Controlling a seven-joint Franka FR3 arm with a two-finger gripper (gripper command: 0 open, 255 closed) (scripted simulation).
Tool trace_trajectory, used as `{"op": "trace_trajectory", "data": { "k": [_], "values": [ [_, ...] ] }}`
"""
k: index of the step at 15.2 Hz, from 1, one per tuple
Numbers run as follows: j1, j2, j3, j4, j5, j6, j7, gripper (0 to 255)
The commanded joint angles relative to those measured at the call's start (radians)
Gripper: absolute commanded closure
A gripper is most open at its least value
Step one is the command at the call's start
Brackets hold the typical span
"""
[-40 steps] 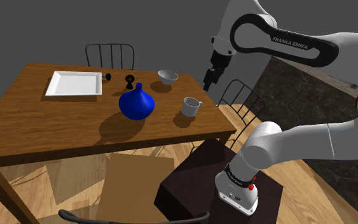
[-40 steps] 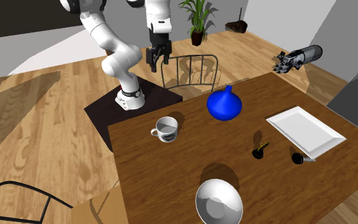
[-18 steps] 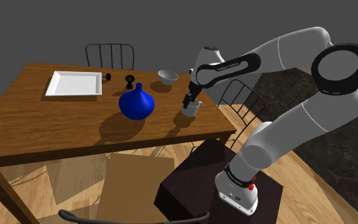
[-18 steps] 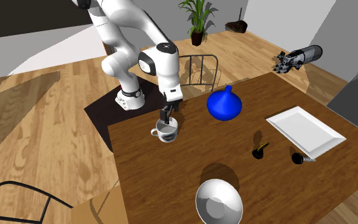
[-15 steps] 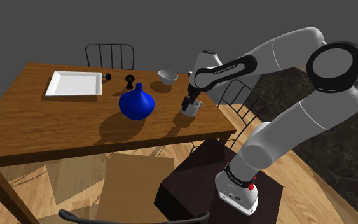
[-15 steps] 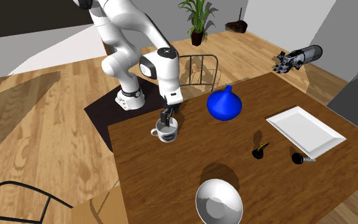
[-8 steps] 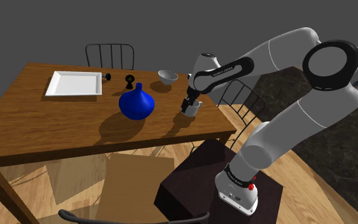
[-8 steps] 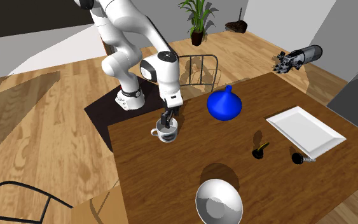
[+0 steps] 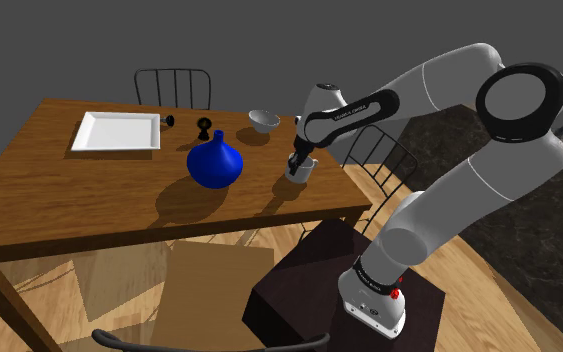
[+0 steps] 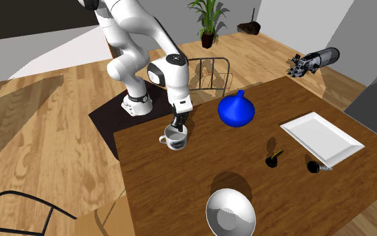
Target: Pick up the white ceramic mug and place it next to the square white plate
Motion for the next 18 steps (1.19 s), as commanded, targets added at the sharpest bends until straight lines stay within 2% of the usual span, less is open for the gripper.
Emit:
{"op": "trace_trajectory", "data": {
  "k": [1,4,18],
  "values": [
    [0.000,0.000,0.000,0.000,0.000,0.000,0.000,255],
    [0.000,0.000,0.000,0.000,0.000,0.000,0.000,255],
    [-0.001,-0.126,0.018,0.096,0.001,-0.222,-0.001,255]
  ]
}}
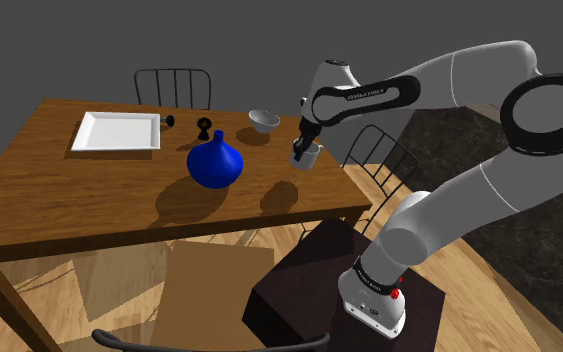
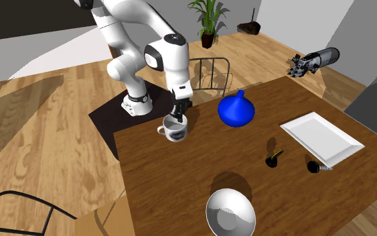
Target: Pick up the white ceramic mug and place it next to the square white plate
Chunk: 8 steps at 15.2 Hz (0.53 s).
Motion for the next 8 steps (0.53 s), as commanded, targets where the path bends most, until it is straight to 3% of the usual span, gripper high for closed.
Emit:
{"op": "trace_trajectory", "data": {
  "k": [1,8],
  "values": [
    [0.000,-0.014,0.001,0.019,0.001,-0.033,-0.003,255],
    [0.001,-0.052,0.010,0.085,0.005,-0.137,-0.005,255]
  ]
}}
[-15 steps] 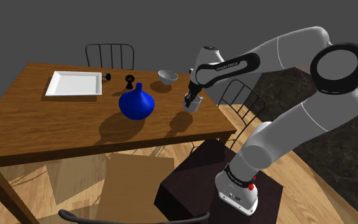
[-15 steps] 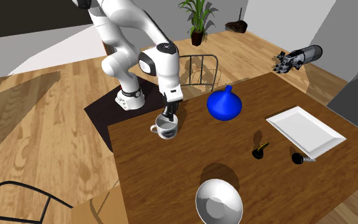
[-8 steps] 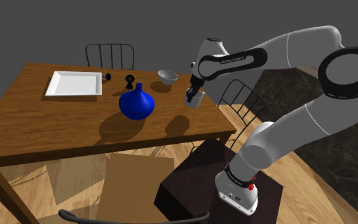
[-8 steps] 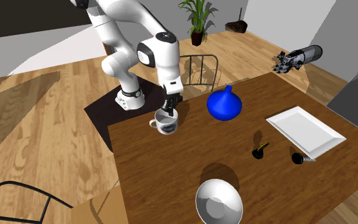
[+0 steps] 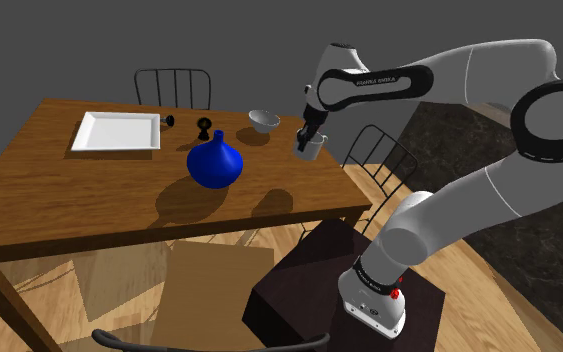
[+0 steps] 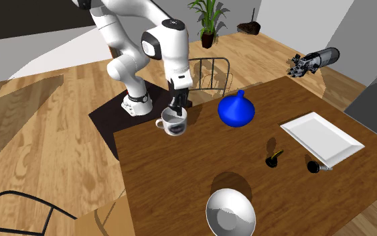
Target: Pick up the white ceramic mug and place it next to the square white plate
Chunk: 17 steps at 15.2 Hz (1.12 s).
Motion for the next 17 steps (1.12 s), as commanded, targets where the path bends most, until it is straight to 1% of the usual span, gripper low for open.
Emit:
{"op": "trace_trajectory", "data": {
  "k": [1,7,12,17],
  "values": [
    [0.001,-0.005,0.003,0.022,0.002,-0.028,0.000,255],
    [0.003,-0.025,0.009,0.082,0.007,-0.108,-0.003,255],
    [0.046,0.145,0.047,0.214,0.045,-0.075,0.054,255],
    [0.079,0.317,0.080,0.374,0.074,-0.068,0.103,255]
  ]
}}
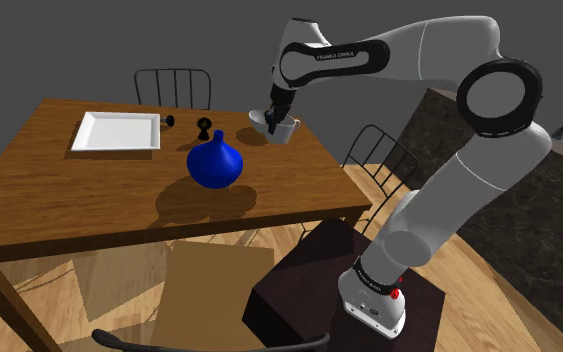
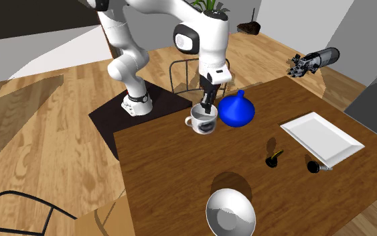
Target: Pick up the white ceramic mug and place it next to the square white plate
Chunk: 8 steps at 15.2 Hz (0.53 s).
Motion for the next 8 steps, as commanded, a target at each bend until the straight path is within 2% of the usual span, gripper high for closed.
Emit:
{"op": "trace_trajectory", "data": {
  "k": [1,8],
  "values": [
    [0.012,0.067,0.013,0.064,0.009,0.002,0.021,255],
    [0.048,0.318,0.047,0.352,0.032,-0.040,0.081,255]
  ]
}}
